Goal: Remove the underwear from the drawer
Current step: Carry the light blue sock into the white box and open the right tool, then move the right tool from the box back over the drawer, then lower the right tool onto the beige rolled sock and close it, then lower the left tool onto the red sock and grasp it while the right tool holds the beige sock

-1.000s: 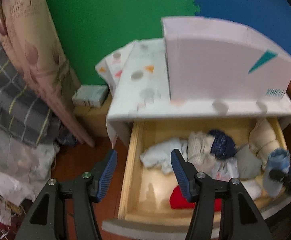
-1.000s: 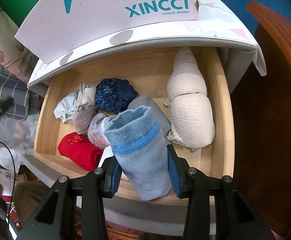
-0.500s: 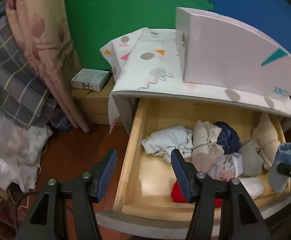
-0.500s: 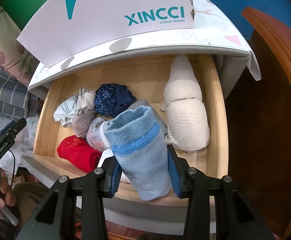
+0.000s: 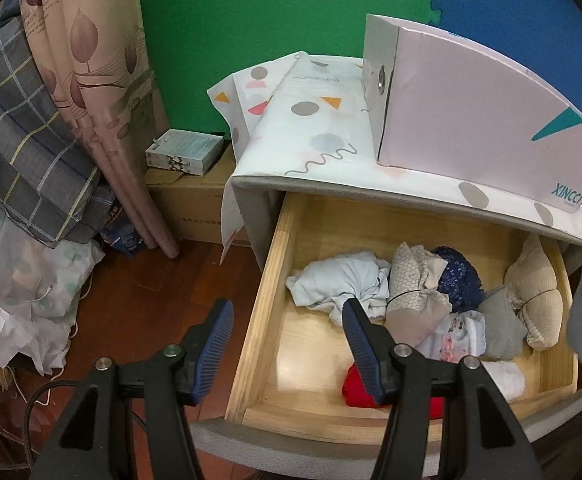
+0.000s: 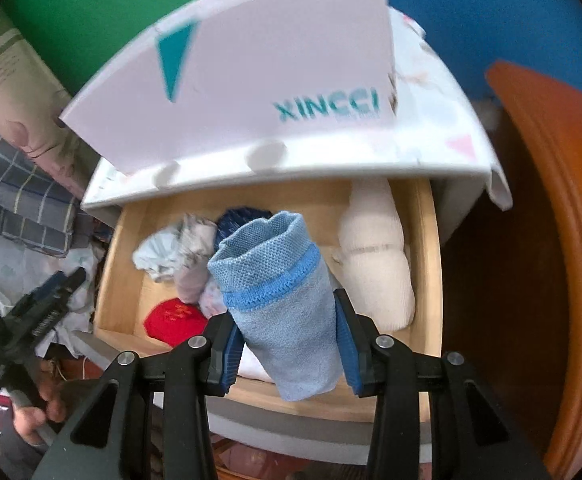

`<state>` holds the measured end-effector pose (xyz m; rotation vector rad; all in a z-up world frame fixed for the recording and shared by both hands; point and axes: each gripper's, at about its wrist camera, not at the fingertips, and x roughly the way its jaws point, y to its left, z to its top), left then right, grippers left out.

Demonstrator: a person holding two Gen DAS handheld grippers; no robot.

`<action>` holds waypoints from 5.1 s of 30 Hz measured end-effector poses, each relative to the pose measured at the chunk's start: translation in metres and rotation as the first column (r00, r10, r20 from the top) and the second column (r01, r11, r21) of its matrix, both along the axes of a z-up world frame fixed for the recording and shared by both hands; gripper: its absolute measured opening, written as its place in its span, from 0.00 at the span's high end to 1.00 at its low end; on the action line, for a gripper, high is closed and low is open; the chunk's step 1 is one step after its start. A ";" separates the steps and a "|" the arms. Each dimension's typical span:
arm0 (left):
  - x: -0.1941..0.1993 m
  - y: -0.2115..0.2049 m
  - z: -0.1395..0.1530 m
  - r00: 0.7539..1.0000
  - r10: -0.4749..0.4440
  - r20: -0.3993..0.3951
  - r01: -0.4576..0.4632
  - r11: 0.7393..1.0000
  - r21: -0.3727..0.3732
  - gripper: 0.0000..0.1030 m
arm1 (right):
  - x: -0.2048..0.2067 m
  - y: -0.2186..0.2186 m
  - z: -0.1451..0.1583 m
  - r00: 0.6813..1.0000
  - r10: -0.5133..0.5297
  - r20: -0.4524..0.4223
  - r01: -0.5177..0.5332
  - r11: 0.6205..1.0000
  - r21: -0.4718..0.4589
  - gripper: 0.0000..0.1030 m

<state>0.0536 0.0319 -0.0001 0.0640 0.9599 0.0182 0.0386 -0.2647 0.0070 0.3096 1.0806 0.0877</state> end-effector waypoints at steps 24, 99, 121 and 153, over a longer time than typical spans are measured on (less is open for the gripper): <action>-0.001 0.002 0.000 1.000 0.006 -0.005 -0.006 1.000 -0.005 0.43 | 0.095 -0.001 0.170 0.974 0.034 0.225 -0.001 0.989 -0.146 0.62; 0.007 -0.012 -0.014 0.996 -0.037 -0.078 0.041 0.998 0.047 0.43 | 0.093 -0.020 -0.087 0.970 0.061 -0.236 -0.118 0.964 -0.237 0.37; 0.006 -0.016 -0.017 0.994 -0.056 -0.092 0.061 0.997 0.053 0.43 | 0.088 -0.008 -0.116 0.946 0.108 -0.306 -0.190 0.949 -0.253 0.50; 0.015 -0.044 -0.047 0.923 -0.229 -0.308 0.249 0.968 0.027 0.43 | 0.007 -0.012 -0.067 0.981 -0.058 -0.187 0.039 0.994 -0.106 0.51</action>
